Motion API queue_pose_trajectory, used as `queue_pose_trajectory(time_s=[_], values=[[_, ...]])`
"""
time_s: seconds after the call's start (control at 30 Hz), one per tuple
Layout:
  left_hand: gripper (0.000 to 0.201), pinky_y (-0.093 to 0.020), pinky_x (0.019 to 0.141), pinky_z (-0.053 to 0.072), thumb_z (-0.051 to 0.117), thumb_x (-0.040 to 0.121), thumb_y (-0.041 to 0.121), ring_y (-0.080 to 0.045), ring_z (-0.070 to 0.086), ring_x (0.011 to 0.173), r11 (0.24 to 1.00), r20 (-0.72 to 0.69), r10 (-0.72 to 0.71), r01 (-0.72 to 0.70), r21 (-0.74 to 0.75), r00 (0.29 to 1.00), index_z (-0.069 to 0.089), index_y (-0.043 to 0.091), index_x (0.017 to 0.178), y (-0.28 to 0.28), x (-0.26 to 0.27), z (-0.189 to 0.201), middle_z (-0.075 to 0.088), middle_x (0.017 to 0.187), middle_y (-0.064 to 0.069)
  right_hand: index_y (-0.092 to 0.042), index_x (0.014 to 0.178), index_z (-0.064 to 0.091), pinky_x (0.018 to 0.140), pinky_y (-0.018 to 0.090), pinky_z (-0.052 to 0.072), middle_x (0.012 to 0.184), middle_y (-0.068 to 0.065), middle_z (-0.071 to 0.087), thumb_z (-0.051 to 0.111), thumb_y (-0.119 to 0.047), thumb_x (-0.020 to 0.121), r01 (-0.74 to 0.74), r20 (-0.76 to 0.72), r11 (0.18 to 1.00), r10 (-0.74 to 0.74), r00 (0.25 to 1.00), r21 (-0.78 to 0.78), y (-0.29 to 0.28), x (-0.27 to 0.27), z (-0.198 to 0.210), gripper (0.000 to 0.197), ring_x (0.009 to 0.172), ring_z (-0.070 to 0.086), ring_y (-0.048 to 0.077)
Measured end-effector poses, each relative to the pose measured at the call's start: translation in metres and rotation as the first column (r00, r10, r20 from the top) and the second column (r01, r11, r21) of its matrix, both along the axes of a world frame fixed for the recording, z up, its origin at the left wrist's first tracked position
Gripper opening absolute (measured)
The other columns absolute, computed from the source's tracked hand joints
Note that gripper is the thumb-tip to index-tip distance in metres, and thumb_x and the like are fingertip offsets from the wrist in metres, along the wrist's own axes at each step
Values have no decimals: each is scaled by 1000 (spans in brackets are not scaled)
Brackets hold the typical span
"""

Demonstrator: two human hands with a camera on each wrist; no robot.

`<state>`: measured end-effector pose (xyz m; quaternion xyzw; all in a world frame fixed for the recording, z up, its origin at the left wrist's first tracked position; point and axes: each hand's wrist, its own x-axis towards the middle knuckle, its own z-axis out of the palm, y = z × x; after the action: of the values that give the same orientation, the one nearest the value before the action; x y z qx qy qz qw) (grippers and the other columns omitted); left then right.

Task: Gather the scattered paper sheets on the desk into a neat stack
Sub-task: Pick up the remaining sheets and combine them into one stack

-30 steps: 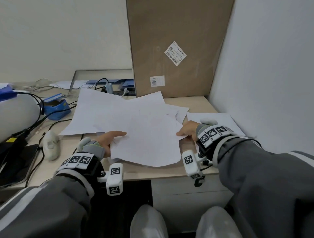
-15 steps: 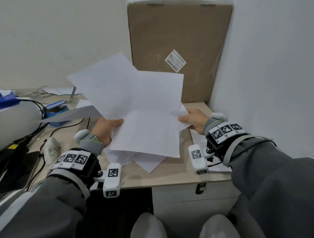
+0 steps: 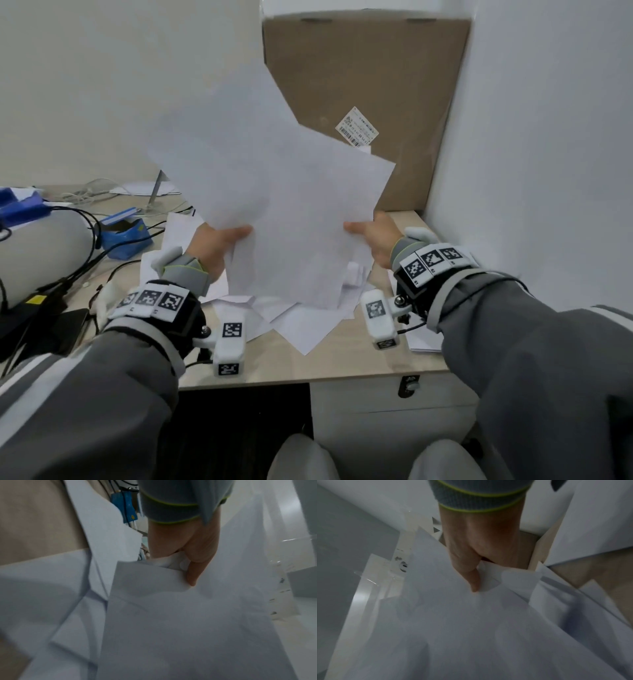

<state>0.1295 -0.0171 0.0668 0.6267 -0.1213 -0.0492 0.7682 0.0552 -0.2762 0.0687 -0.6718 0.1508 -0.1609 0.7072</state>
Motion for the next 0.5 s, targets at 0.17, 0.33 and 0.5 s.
queue_pose_trajectory(time_s=[0.17, 0.33, 0.5], values=[[31, -24, 73, 56, 63, 81, -7, -11, 72, 85, 998, 114, -63, 64, -5, 991, 65, 15, 103, 6, 11, 25, 76, 92, 7, 3, 118, 61, 95, 39, 51, 106, 14, 67, 67, 4, 81, -63, 113, 997, 58, 992, 35, -1, 1, 23, 38, 93, 64, 27], [45, -35, 85, 54, 77, 64, 8, -19, 70, 97, 994, 16, -107, 106, 38, 994, 66, 15, 107, 11, 8, -6, 72, 111, -4, -1, 120, 61, 101, 43, 48, 115, 13, 68, 79, -8, 72, -93, -30, 995, 95, 995, 40, -2, 4, -1, 51, 106, 65, 30], [43, -38, 84, 54, 81, 59, 15, -22, 69, 97, 992, -37, -113, 115, 58, 993, 69, 14, 101, 7, 6, -17, 75, 102, -1, -5, 111, 65, 96, 44, 51, 113, 16, 69, 74, -7, 79, -76, 18, 994, 75, 997, 77, 0, 2, -8, 33, 103, 66, 32]])
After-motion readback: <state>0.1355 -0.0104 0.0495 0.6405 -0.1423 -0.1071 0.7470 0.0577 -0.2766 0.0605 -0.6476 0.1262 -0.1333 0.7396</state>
